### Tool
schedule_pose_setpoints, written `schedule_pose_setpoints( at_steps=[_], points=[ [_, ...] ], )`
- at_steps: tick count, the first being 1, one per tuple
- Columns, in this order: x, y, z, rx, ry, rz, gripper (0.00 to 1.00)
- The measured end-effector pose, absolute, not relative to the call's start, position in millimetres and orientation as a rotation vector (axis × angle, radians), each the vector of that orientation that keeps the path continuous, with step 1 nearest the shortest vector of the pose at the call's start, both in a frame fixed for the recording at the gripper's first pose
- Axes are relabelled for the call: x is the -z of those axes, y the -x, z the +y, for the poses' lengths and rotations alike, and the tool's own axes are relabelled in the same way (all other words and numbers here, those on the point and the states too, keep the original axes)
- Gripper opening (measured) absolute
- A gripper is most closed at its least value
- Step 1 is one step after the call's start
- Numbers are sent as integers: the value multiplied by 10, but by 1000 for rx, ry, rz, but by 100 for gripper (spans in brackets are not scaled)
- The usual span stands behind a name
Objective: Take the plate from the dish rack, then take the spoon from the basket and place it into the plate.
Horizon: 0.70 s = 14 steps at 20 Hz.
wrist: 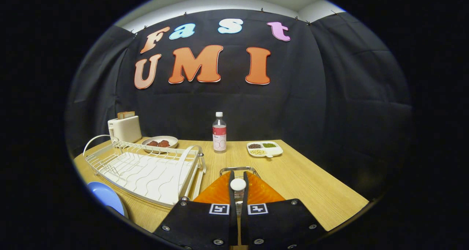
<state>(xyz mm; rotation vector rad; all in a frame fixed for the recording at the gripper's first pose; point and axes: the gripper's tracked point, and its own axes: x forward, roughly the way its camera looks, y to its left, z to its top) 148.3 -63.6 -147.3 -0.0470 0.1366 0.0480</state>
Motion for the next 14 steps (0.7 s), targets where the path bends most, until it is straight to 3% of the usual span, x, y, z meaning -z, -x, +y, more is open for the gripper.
schedule_pose_setpoints(
  at_steps=[7,14],
  points=[
    [906,-1142,-558,-51,68,87,4],
    [553,-313,-124,-48,75,82,4]
  ],
)
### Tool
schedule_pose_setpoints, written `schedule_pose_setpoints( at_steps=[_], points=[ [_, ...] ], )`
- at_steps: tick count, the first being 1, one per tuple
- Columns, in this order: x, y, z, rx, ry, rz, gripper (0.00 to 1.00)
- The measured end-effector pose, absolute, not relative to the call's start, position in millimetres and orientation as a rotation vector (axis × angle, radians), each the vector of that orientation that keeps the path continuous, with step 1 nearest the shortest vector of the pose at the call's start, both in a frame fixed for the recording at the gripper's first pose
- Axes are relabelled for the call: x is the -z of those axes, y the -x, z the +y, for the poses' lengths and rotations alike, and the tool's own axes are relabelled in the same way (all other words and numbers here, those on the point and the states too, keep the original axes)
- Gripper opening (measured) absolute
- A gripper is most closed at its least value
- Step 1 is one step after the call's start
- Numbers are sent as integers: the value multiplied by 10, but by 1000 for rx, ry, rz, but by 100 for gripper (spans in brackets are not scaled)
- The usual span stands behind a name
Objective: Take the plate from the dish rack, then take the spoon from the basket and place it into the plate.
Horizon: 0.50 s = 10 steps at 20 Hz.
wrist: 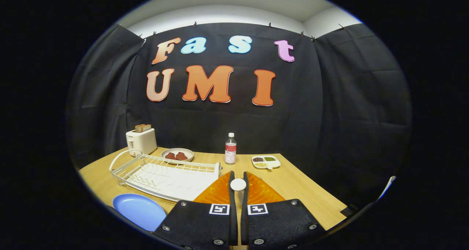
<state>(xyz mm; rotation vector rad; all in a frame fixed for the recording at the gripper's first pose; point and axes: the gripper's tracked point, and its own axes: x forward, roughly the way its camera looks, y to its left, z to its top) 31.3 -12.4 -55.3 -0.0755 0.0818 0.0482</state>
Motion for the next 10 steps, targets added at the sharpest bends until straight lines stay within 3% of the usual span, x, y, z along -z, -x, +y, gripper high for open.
schedule_pose_setpoints(
  at_steps=[10],
  points=[
    [526,452,1197,-147,50,92,4]
  ],
)
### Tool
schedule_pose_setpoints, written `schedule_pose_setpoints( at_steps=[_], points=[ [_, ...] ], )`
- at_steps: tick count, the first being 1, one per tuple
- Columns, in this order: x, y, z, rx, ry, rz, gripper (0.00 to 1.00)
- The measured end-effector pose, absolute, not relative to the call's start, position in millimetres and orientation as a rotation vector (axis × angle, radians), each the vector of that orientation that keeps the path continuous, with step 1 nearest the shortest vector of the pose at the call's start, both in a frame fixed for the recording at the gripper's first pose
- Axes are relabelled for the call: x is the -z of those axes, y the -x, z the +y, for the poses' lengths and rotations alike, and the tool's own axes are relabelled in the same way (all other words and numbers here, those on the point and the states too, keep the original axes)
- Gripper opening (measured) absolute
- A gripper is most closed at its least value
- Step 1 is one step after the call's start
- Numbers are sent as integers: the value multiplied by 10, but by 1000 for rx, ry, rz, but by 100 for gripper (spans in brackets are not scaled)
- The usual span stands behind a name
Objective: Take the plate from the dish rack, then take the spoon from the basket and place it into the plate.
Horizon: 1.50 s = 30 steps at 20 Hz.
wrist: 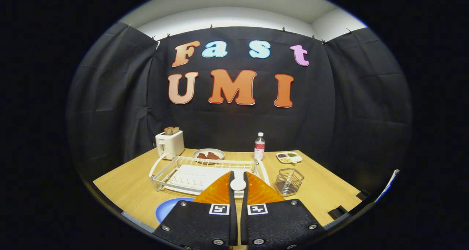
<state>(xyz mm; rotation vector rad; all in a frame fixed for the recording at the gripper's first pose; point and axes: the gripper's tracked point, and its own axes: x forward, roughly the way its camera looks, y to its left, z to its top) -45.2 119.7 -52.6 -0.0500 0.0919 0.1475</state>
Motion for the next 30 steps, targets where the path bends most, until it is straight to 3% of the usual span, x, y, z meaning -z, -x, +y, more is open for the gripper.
schedule_pose_setpoints(
  at_steps=[11,25,27,29,30],
  points=[
    [1373,598,2278,-359,71,200,4],
    [1842,474,2315,-398,31,272,6],
    [1884,485,2272,-385,17,320,15],
    [1834,513,2190,-370,2,344,43],
    [1784,510,2134,-358,-6,351,67]
  ],
)
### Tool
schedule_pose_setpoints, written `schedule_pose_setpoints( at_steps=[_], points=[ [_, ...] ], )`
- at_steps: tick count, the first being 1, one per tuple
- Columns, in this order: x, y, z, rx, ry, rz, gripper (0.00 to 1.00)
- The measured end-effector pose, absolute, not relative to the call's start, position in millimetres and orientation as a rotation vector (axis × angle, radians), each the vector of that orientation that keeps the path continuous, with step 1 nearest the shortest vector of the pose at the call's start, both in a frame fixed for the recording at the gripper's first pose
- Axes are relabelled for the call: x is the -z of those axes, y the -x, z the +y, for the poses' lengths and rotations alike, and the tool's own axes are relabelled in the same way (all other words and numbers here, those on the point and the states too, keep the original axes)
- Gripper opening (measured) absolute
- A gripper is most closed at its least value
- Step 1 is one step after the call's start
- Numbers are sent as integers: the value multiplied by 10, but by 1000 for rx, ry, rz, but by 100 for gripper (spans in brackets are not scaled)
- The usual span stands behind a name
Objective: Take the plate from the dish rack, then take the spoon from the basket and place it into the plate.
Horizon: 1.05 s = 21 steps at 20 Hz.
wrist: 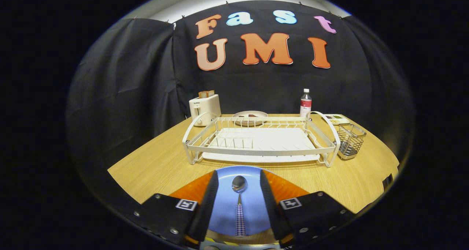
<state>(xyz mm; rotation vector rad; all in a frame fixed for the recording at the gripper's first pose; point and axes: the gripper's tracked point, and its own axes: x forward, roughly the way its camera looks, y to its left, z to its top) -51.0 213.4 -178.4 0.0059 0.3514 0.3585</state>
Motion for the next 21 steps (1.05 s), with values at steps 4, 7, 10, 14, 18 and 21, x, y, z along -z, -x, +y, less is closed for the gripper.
schedule_pose_setpoints(
  at_steps=[4,7,10,14,18,21],
  points=[
    [1451,464,1801,-298,-12,352,97],
    [1052,430,1527,-245,-34,308,97],
    [665,417,1226,-184,-51,245,97],
    [306,435,894,-139,-41,197,97],
    [10,435,592,-103,-36,145,97],
    [-97,422,368,-74,-38,131,97]
  ],
)
